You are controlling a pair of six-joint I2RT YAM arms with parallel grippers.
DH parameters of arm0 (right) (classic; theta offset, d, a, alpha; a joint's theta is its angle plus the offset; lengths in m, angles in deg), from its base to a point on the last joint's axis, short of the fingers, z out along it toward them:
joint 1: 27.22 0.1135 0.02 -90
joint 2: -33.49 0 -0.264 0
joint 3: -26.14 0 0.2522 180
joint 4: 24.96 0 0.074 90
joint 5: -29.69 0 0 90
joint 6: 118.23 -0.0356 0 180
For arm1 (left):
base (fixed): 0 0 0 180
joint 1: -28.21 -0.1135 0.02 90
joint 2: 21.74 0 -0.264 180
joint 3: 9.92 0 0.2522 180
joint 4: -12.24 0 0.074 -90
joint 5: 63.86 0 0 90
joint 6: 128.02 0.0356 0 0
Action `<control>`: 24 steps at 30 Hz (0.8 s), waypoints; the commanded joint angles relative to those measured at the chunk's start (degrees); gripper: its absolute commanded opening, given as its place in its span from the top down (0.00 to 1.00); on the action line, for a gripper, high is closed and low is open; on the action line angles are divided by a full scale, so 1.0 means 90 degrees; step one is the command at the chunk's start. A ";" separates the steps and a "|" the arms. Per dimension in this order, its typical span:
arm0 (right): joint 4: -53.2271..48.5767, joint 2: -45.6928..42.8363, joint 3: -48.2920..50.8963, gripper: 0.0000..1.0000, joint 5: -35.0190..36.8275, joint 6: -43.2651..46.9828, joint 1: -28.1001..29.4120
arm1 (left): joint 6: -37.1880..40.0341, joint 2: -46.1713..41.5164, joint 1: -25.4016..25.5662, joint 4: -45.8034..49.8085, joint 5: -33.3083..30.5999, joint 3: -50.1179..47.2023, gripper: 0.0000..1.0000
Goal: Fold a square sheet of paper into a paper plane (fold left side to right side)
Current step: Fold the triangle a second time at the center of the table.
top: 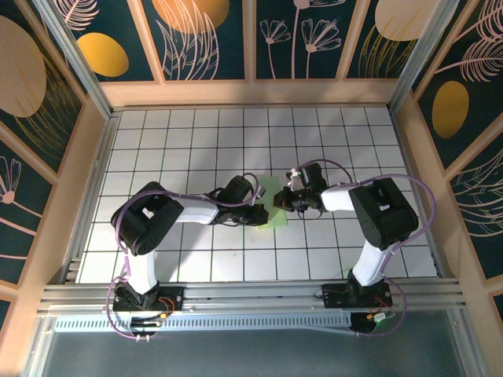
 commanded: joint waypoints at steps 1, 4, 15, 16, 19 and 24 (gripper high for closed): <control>-0.0703 0.0365 0.0108 1.00 0.0682 0.0198 -0.0008 | 0.0153 -0.0068 0.0176 0.0401 -0.0020 -0.0246 1.00; -0.0703 0.0359 0.0120 1.00 0.0689 0.0195 -0.0022 | 0.0144 -0.0159 0.0238 0.0414 -0.0019 -0.0353 1.00; -0.0728 0.0354 0.0118 1.00 0.0711 0.0203 -0.0032 | 0.0132 -0.0478 0.0321 0.0541 -0.0170 -0.0728 1.00; -0.0742 0.0351 0.0120 1.00 0.0711 0.0199 -0.0032 | 0.0122 -0.0480 0.0336 0.0538 -0.0171 -0.0755 1.00; -0.0750 0.0344 0.0123 1.00 0.0711 0.0204 -0.0030 | 0.0100 -0.0490 0.0355 0.0500 -0.0191 -0.0832 1.00; -0.0807 0.0320 0.0101 1.00 0.0721 0.0219 -0.0032 | 0.0023 -0.0605 0.0390 0.0456 -0.0292 -0.1051 1.00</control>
